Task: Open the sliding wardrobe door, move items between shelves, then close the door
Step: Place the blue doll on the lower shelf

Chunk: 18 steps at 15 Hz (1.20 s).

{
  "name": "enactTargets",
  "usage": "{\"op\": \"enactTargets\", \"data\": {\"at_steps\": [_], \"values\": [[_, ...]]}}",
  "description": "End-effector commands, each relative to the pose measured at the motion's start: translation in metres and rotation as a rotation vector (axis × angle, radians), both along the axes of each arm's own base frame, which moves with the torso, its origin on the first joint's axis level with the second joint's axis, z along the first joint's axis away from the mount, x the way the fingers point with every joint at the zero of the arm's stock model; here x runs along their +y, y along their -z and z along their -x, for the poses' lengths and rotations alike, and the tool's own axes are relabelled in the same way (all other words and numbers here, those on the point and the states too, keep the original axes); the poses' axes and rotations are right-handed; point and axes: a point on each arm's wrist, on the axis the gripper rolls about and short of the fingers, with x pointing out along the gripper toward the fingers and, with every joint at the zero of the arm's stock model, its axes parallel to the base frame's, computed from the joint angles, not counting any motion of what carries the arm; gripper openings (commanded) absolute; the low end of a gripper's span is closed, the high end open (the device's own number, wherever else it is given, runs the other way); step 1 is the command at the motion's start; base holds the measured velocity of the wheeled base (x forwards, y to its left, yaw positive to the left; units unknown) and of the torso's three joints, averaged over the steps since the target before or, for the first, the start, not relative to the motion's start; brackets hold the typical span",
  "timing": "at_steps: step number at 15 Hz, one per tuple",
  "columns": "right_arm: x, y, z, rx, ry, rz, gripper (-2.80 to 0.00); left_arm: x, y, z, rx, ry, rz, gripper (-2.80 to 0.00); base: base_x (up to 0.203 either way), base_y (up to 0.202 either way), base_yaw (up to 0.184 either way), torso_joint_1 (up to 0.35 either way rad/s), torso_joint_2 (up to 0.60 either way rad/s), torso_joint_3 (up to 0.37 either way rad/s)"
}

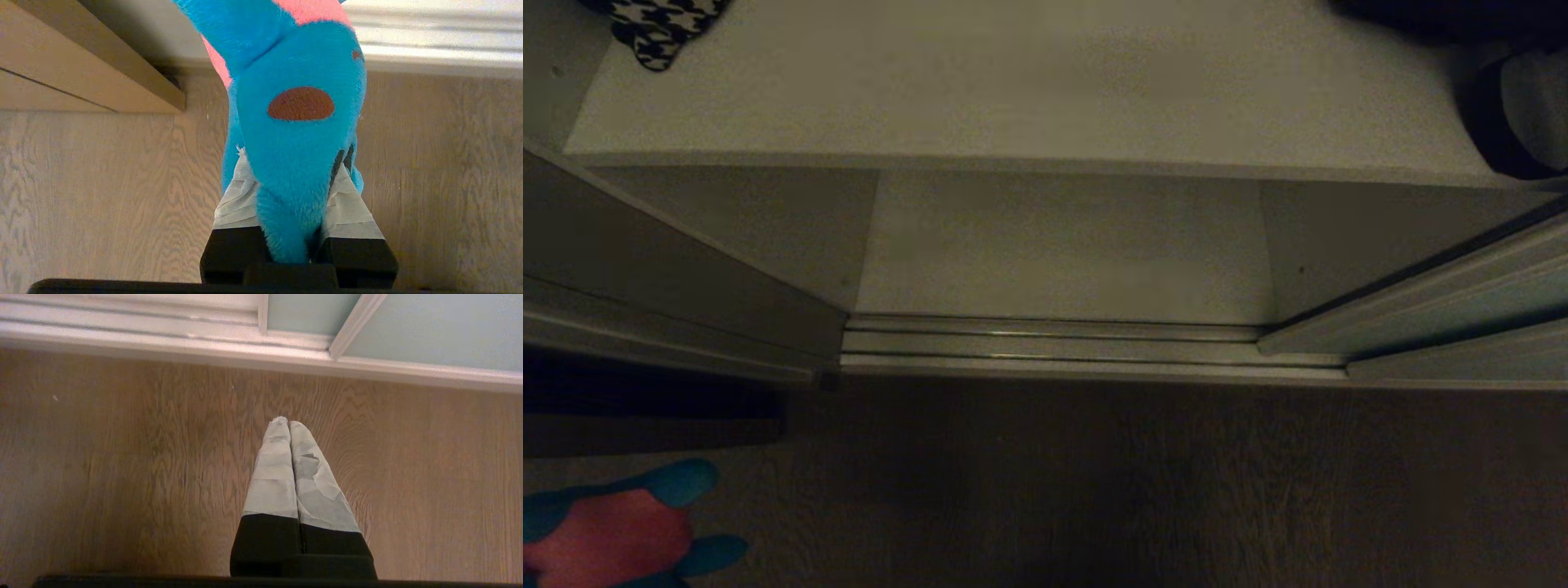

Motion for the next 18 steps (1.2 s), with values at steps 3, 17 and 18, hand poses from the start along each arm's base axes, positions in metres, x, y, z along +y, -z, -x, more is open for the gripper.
{"op": "enactTargets", "data": {"at_steps": [3, 17, 18], "values": [[0.0, 0.0, 0.0, -0.001, 0.0, 0.0, -2.8, 0.0, 0.0, -0.001, -0.008, 0.001, 0.004, -2.8, 0.0, 0.0, 0.0, 0.006, 0.01, -0.114], [0.0, 0.0, 0.0, -0.001, 0.0, -0.001, -2.8, -0.006, -0.083, -0.07, 0.482, 0.243, 0.027, -2.8, 0.0, 0.0, 0.0, 0.0, 0.0, -0.002], [0.0, 0.0, 0.0, -0.001, 0.0, 0.0, -2.8, -0.007, -0.083, -0.092, 0.553, 0.266, 0.039, -2.8, 0.0, 0.0, 0.0, 0.0, 0.0, 0.0]]}}
